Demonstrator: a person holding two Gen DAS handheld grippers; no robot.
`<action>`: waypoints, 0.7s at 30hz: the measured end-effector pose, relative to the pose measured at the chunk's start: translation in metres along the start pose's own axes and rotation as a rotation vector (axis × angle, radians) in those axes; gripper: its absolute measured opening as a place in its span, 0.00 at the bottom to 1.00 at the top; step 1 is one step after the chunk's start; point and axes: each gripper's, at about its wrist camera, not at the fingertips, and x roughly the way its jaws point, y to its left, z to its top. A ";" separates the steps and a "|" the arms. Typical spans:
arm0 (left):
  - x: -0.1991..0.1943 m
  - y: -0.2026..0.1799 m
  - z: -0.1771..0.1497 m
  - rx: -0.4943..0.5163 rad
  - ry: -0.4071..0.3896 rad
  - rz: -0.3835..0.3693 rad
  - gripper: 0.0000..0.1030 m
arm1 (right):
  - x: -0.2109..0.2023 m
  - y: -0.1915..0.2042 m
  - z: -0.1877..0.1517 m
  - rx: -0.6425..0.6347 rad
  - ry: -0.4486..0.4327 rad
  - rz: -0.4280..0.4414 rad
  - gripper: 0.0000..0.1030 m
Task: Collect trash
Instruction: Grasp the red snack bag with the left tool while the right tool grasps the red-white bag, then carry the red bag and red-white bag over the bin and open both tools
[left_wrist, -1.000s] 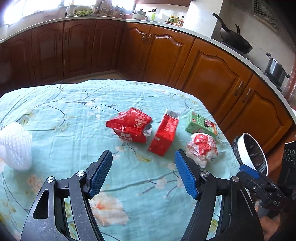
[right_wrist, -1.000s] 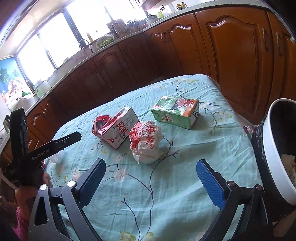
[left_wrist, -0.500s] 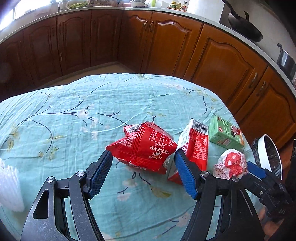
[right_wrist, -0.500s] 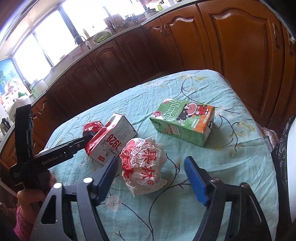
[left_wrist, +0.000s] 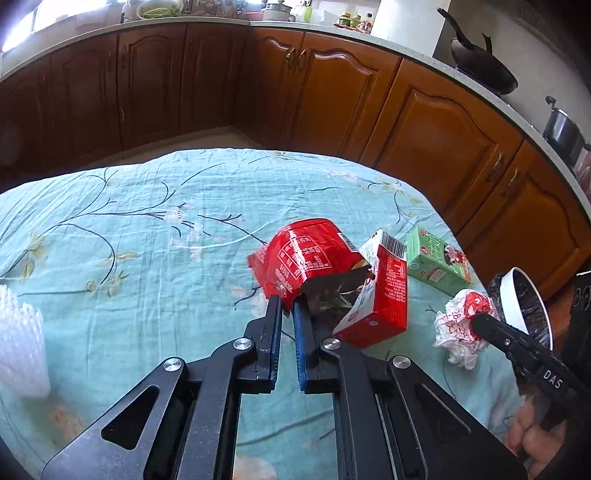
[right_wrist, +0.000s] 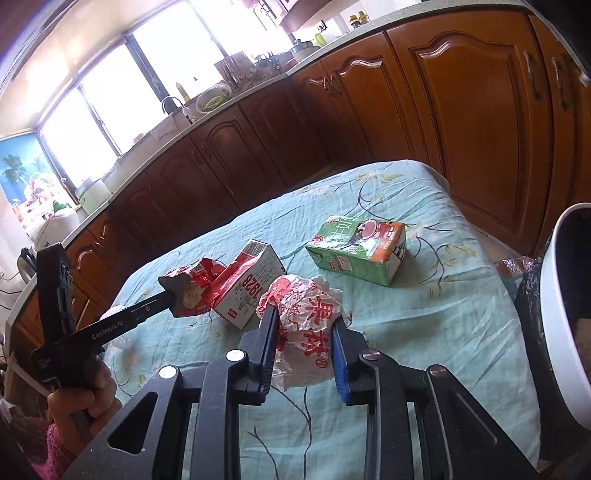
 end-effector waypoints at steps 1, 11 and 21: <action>-0.007 -0.001 -0.003 -0.001 -0.014 -0.002 0.06 | -0.005 -0.001 -0.001 0.002 -0.006 0.001 0.26; -0.048 -0.019 -0.007 0.032 -0.094 -0.040 0.02 | -0.060 -0.014 -0.008 0.023 -0.085 -0.001 0.25; -0.070 -0.073 -0.015 0.094 -0.122 -0.143 0.01 | -0.104 -0.046 -0.014 0.063 -0.144 -0.060 0.25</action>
